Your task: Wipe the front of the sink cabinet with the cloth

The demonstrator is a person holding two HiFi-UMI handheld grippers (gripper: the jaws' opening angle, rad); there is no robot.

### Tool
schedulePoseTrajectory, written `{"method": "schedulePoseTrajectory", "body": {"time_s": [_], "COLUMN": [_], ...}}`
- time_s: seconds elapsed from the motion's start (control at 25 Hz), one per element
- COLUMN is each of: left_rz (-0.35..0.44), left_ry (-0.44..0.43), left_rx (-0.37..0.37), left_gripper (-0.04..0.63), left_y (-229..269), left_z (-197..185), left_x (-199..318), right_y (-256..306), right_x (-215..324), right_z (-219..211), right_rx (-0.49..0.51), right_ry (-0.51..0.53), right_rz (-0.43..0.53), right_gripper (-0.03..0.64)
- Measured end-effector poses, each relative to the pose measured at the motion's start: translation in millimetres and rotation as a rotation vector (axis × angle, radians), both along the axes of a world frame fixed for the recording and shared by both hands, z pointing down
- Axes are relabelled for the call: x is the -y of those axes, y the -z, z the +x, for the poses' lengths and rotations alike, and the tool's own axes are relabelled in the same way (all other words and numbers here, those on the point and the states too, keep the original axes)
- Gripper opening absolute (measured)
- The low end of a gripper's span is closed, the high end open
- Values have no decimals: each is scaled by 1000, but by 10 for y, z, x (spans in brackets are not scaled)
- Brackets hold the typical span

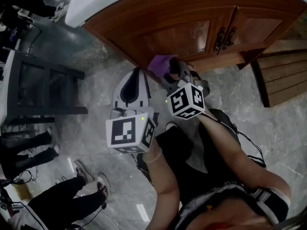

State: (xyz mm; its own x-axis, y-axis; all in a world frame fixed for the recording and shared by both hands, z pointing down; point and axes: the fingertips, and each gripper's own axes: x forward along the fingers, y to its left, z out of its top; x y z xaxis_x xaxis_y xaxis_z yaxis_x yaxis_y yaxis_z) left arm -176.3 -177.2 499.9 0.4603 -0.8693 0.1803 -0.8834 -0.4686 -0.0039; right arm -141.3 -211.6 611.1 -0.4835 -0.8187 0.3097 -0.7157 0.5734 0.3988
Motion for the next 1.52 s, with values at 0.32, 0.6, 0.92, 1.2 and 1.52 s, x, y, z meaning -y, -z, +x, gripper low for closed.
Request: {"method": "schedulePoseTrajectory", "body": {"time_s": [0.32, 0.6, 0.92, 1.2, 1.52], "left_rz": [-1, 1, 1, -6, -8], "left_ry": [-25, -59, -90, -132, -161], "left_rx": [-4, 3, -1, 0, 2], "left_gripper": [-3, -3, -3, -3, -3], "left_y": [3, -5, -18, -56, -58], "left_z": [172, 350, 547, 758, 909], "left_x": [45, 71, 99, 123, 135], "right_y": [13, 8, 3, 1, 12], "right_x": [2, -4, 4, -4, -26], "right_z": [199, 476, 889, 1228, 1543], "right_rx": [-9, -5, 6, -5, -32], "right_ry": [-27, -74, -152, -214, -266], "right_rz": [7, 5, 1, 1, 4], "right_gripper": [170, 170, 170, 170, 170]}}
